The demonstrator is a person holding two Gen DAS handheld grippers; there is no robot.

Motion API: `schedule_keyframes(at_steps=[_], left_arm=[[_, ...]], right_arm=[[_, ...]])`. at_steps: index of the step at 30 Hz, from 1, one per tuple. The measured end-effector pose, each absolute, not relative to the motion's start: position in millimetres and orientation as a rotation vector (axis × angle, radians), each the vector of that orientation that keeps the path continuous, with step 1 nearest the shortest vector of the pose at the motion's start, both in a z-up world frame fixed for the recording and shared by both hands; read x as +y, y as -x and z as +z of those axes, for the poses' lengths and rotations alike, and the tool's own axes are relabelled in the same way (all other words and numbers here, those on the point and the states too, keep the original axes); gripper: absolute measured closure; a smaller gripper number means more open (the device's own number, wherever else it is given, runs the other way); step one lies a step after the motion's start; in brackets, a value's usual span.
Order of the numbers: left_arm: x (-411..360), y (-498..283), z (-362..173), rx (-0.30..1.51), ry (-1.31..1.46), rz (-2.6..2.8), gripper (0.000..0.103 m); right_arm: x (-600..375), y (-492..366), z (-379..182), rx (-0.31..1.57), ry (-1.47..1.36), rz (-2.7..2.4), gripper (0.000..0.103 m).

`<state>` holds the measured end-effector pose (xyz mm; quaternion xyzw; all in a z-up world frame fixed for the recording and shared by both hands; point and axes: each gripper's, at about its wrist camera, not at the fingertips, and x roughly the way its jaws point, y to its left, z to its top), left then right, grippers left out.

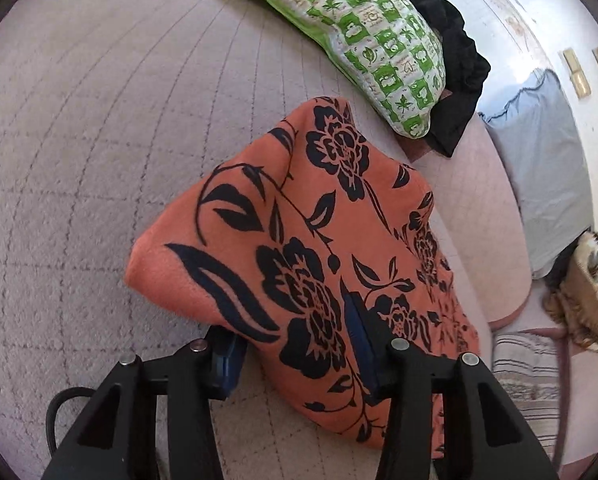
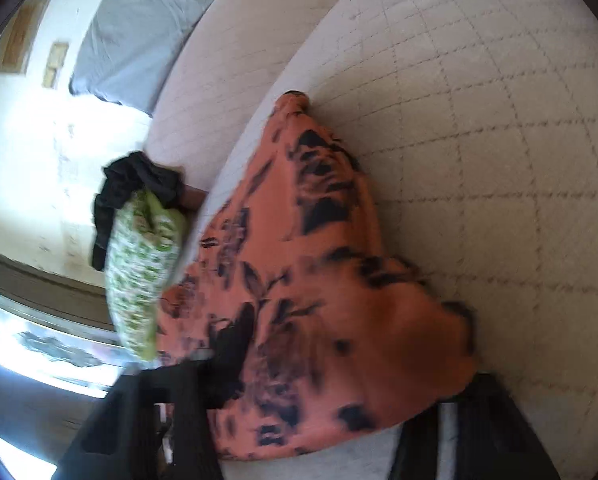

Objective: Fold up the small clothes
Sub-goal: 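Grasp the folded dress edge with both grippers and fold it over again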

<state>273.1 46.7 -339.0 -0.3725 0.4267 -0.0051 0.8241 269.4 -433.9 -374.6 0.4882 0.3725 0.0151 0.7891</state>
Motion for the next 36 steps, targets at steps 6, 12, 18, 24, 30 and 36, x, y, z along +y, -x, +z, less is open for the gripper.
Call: schedule_keyframes(at_steps=[6, 12, 18, 24, 30, 36], left_arm=[[44, -277, -338, 0.903, 0.792, -0.02, 0.035], [33, -279, -330, 0.868, 0.679, 0.0, 0.06], [32, -278, -331, 0.866, 0.647, 0.014, 0.071], [29, -282, -335, 0.896, 0.684, -0.015, 0.04], [36, -283, -331, 0.872, 0.689, -0.025, 0.08], [38, -275, -325, 0.828, 0.709, -0.051, 0.087]], right_arm=[[-440, -268, -378, 0.797, -1.04, 0.034, 0.071], [-439, -269, -376, 0.79, -1.001, 0.035, 0.068], [-433, -268, -372, 0.793, -0.915, 0.022, 0.073], [-432, -267, -372, 0.789, -0.885, 0.017, 0.074], [-432, -267, -371, 0.788, -0.881, 0.016, 0.076], [-426, -264, -357, 0.783, -0.82, 0.0, 0.082]])
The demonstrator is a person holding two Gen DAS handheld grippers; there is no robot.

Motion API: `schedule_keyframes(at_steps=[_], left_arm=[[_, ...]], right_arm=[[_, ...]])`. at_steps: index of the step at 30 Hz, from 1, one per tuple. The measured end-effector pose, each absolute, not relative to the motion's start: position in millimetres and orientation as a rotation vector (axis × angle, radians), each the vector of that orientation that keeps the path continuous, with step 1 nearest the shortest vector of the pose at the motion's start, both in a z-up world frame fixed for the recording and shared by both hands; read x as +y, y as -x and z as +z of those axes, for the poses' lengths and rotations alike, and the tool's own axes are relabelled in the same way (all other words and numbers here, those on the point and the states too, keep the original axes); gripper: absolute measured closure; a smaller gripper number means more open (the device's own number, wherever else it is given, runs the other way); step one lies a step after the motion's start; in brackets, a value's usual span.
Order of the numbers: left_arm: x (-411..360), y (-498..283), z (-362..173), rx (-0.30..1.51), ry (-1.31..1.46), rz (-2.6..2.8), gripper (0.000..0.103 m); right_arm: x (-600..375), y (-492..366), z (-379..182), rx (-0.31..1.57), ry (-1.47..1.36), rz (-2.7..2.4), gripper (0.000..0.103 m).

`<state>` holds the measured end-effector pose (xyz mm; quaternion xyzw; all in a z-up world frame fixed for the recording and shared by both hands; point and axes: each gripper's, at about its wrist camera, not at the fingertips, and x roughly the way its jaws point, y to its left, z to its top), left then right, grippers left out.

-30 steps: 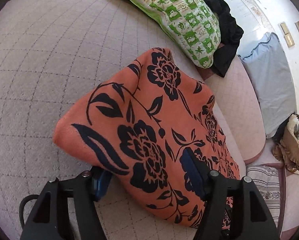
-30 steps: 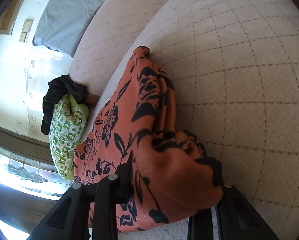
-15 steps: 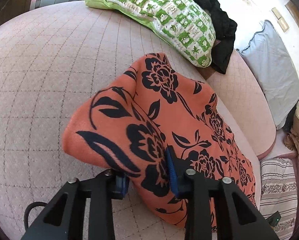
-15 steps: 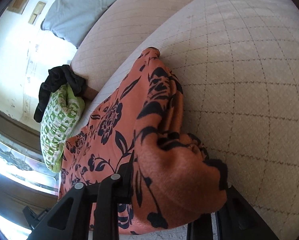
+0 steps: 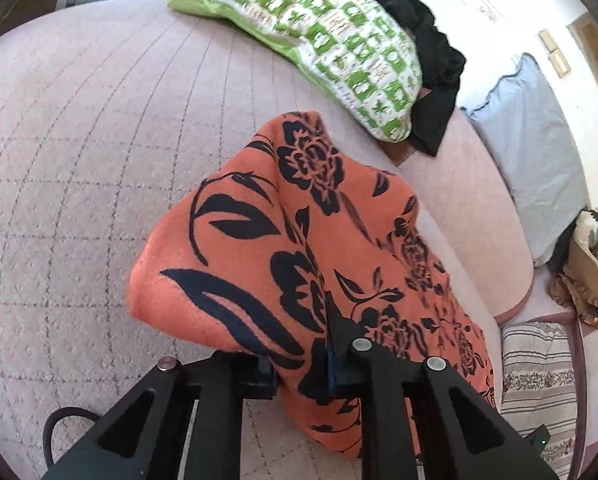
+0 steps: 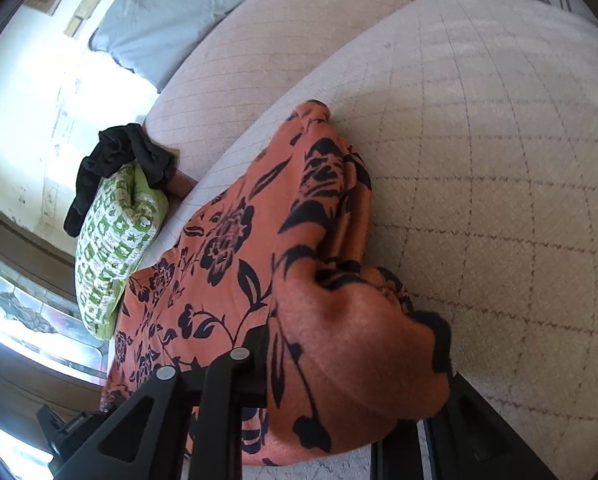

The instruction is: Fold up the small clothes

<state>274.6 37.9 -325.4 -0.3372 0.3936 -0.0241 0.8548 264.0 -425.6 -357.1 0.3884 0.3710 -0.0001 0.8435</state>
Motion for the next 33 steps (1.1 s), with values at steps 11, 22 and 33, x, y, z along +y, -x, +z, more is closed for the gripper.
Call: schedule_keyframes(at_steps=[11, 22, 33], left_arm=[[48, -231, -309, 0.762, 0.732, -0.105, 0.089], [63, -141, -343, 0.888, 0.767, -0.066, 0.084], [103, -120, -342, 0.861, 0.937, 0.015, 0.068]], right_arm=[[-418, -217, -327, 0.694, -0.683, -0.006, 0.084], [-444, -136, -343, 0.909, -0.749, -0.007, 0.079], [-417, -96, -270, 0.801, -0.511, 0.087, 0.077]])
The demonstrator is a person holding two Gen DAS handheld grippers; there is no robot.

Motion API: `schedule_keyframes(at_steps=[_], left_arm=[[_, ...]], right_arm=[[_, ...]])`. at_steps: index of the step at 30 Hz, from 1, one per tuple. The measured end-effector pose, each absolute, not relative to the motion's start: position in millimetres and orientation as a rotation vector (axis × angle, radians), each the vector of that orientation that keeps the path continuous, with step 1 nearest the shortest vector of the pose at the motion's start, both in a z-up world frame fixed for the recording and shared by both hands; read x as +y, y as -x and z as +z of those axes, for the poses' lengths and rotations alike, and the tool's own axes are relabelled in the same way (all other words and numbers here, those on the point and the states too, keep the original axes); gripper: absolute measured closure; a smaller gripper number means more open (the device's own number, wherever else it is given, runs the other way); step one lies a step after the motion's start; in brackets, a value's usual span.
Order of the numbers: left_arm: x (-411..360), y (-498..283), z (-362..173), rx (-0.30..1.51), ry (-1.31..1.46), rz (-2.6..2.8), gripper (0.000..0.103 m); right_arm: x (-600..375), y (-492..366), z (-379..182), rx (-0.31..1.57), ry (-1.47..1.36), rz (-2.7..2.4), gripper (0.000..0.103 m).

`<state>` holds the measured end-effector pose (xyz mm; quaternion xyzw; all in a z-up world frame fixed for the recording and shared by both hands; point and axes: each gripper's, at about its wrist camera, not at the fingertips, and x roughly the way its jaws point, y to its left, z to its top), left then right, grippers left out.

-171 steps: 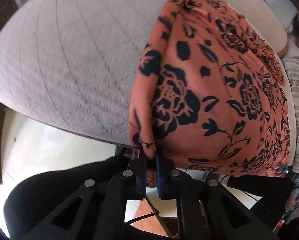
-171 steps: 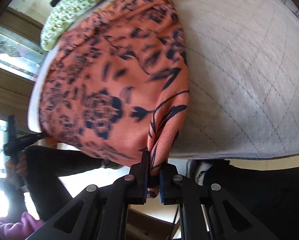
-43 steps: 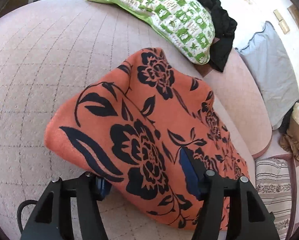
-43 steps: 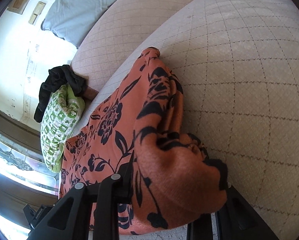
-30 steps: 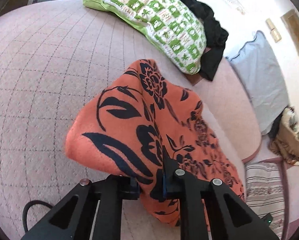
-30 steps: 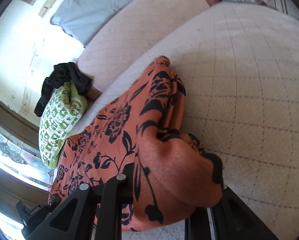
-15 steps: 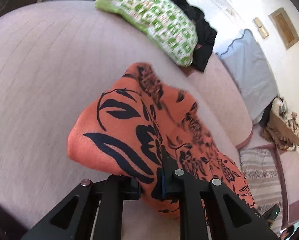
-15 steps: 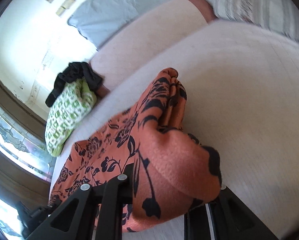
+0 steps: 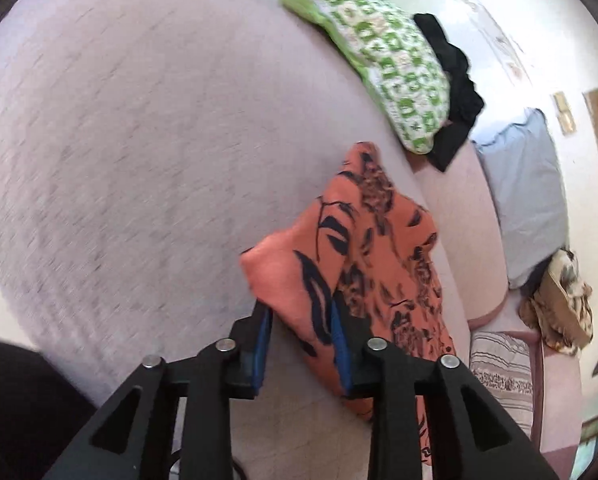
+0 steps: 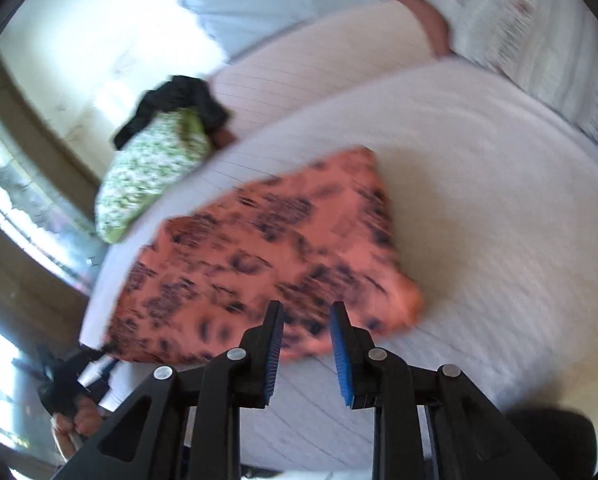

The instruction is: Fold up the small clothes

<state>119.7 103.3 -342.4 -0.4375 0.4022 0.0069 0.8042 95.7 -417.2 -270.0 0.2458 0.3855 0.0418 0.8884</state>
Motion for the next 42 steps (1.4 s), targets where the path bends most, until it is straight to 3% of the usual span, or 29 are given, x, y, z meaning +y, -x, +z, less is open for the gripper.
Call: schedule_keyframes(at_steps=[7, 10, 12, 14, 18, 19, 20, 21, 22, 24, 27, 33, 37, 42], left_arm=[[107, -108, -344, 0.853, 0.951, 0.011, 0.057], [107, -112, -346, 0.829, 0.975, -0.014, 0.038], [99, -119, -340, 0.804, 0.931, -0.017, 0.019], [89, -128, -335, 0.804, 0.866, 0.002, 0.011], [77, -146, -328, 0.788, 0.761, 0.068, 0.01], [76, -150, -327, 0.777, 0.752, 0.094, 0.011], [76, -151, -326, 0.772, 0.745, 0.109, 0.022], [75, -155, -326, 0.774, 0.728, 0.129, 0.047], [73, -160, -328, 0.796, 0.706, 0.143, 0.06], [72, -165, -330, 0.81, 0.69, 0.146, 0.075], [61, -166, -318, 0.79, 0.593, 0.149, 0.081], [13, -166, -261, 0.698, 0.368, 0.065, 0.084], [-55, -167, -219, 0.634, 0.183, -0.063, 0.085], [-180, -156, -202, 0.592, -0.016, -0.309, 0.088]], right_arm=[[-327, -192, -279, 0.904, -0.482, 0.276, 0.077], [-304, -228, -305, 0.98, -0.535, 0.337, 0.077], [-297, -247, -341, 1.11, -0.589, 0.359, 0.08], [-309, -248, -353, 1.071, -0.698, 0.375, 0.083], [-322, -245, -357, 1.117, -0.778, 0.423, 0.083], [-324, -243, -357, 1.117, -0.784, 0.43, 0.083], [-324, -242, -357, 1.116, -0.782, 0.434, 0.083], [-322, -241, -357, 1.115, -0.772, 0.437, 0.083], [-321, -239, -355, 1.115, -0.756, 0.437, 0.083], [-322, -238, -352, 1.12, -0.736, 0.435, 0.083], [-323, -244, -349, 1.138, -0.753, 0.438, 0.083], [-352, -245, -334, 1.094, -0.812, 0.419, 0.079], [-395, -238, -328, 1.044, -0.924, 0.4, 0.079], [-459, -224, -322, 0.951, -1.056, 0.353, 0.079]])
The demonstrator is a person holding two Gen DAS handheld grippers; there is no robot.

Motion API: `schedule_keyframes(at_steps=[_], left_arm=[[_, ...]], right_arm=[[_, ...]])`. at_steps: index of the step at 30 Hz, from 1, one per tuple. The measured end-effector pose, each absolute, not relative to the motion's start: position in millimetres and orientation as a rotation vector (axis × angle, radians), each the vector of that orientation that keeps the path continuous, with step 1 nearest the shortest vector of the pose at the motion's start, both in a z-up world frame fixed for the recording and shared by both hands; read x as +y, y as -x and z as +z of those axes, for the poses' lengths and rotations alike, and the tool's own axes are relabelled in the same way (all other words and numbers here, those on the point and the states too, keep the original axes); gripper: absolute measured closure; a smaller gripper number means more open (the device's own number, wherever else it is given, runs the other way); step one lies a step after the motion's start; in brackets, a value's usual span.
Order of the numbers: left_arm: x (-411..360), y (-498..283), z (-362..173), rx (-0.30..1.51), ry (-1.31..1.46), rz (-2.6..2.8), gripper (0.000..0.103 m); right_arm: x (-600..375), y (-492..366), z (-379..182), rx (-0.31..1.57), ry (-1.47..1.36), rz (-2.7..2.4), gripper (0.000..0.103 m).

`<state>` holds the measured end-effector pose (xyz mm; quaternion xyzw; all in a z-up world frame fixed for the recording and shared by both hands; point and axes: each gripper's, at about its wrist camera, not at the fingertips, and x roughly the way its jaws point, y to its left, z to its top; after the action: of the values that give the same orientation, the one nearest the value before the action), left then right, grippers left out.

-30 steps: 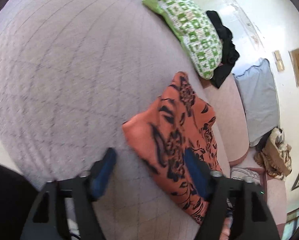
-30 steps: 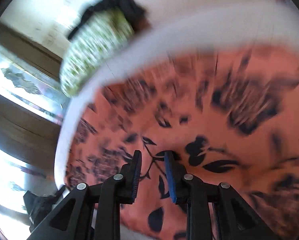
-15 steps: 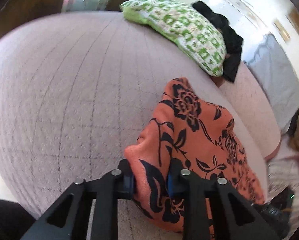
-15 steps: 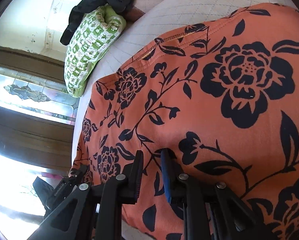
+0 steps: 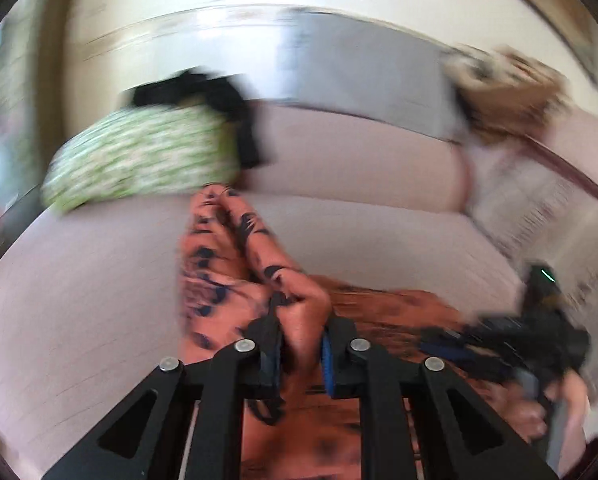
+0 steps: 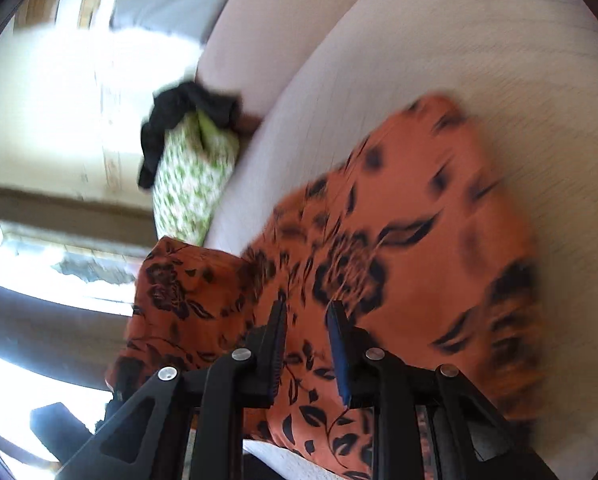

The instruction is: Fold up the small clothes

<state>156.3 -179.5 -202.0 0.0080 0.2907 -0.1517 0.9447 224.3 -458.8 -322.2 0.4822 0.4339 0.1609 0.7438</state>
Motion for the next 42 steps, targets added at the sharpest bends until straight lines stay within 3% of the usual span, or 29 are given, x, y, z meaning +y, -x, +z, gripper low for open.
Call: schedule_keyframes(at_steps=[4, 7, 8, 9, 10, 11, 16, 20, 25, 29, 31, 32, 33, 42], left_arm=[[-263, -151, -234, 0.74, -0.144, -0.481, 0.084], [-269, -142, -253, 0.868, -0.073, -0.635, 0.08], [-264, -139, -255, 0.866, -0.068, -0.643, 0.066], [-252, -135, -254, 0.842, -0.07, -0.626, 0.05], [-237, -134, -251, 0.809, -0.066, -0.595, 0.045], [-226, -135, -247, 0.786, -0.06, -0.568, 0.041], [-141, -155, -234, 0.73, 0.055, -0.359, 0.039], [-96, -178, -245, 0.789, 0.161, -0.233, 0.039], [-85, -193, -270, 0.904, 0.167, -0.184, 0.039], [-92, -198, -283, 0.971, 0.123, -0.187, 0.039], [-98, -199, -280, 0.952, 0.088, -0.177, 0.039], [-102, -200, -278, 0.944, 0.074, -0.171, 0.039], [-103, -201, -278, 0.947, 0.073, -0.171, 0.039], [-135, -192, -245, 0.884, 0.055, -0.221, 0.039]], right_arm=[[-502, -210, -315, 0.881, -1.129, 0.323, 0.079], [-520, -204, -321, 0.873, -1.22, 0.332, 0.073], [-521, -202, -321, 0.877, -1.233, 0.336, 0.062], [-521, -202, -320, 0.881, -1.237, 0.336, 0.04], [-519, -201, -318, 0.881, -1.24, 0.34, 0.033], [-515, -202, -316, 0.879, -1.239, 0.355, 0.032], [-478, -216, -308, 0.921, -1.175, 0.435, 0.032], [-446, -230, -313, 0.977, -1.105, 0.414, 0.032], [-411, -259, -345, 1.063, -1.102, 0.358, 0.032], [-378, -272, -337, 1.074, -1.049, 0.435, 0.032], [-363, -271, -326, 1.086, -0.959, 0.475, 0.039], [-357, -270, -321, 1.083, -0.869, 0.461, 0.066], [-351, -268, -316, 1.079, -0.786, 0.453, 0.078], [-399, -231, -261, 0.843, -0.767, 0.398, 0.084]])
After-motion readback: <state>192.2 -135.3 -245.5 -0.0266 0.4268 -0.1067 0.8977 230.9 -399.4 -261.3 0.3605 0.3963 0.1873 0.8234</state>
